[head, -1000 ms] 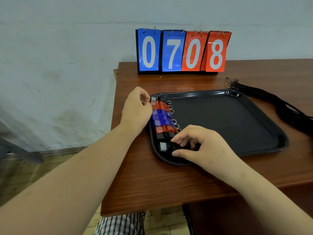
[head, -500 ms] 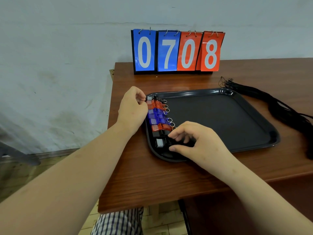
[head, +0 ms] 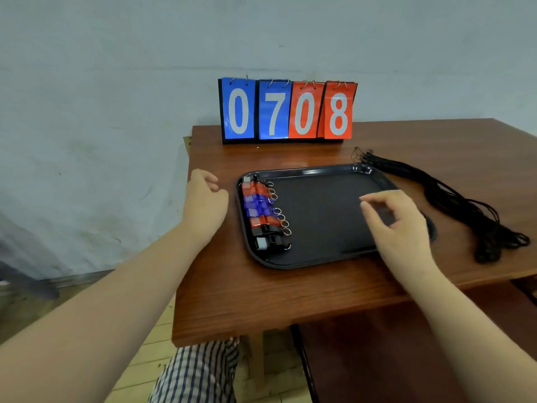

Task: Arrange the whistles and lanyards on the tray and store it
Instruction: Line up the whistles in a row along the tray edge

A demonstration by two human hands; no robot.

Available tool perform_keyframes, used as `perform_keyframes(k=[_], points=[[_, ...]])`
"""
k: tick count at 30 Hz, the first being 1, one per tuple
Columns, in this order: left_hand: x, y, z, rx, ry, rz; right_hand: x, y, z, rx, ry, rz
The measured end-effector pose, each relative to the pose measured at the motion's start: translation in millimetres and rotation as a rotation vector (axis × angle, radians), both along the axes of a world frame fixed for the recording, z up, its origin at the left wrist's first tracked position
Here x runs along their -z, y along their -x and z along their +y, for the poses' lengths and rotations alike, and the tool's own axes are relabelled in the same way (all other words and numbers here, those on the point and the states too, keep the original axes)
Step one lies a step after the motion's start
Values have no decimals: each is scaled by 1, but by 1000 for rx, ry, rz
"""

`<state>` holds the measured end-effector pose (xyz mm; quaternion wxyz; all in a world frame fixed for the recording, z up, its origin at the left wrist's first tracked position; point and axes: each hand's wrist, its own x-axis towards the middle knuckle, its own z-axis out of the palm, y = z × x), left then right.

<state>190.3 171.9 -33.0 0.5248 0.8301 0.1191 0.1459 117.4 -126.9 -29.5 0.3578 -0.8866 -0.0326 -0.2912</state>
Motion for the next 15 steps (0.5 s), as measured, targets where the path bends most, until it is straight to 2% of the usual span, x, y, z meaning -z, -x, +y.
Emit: perform_keyframes(k=[2,4,6,8,11,15], points=[[1,20,2,14,-38,80,11,-7,-38,201,38,43],[5,41,-1,72,-144,84,17,-13,-55,343,-75,103],[10,56,-7,108,-293,35,15,-17,-52,412,-95,130],[10,63,-12,121,-369,13,13,-20,-44,471,-24,202],[6,67,-14,124,-315,33,16,-22,-44,518,-92,308],[5,68,-14,127,-295,42,24,-21,-50,502,-176,327]])
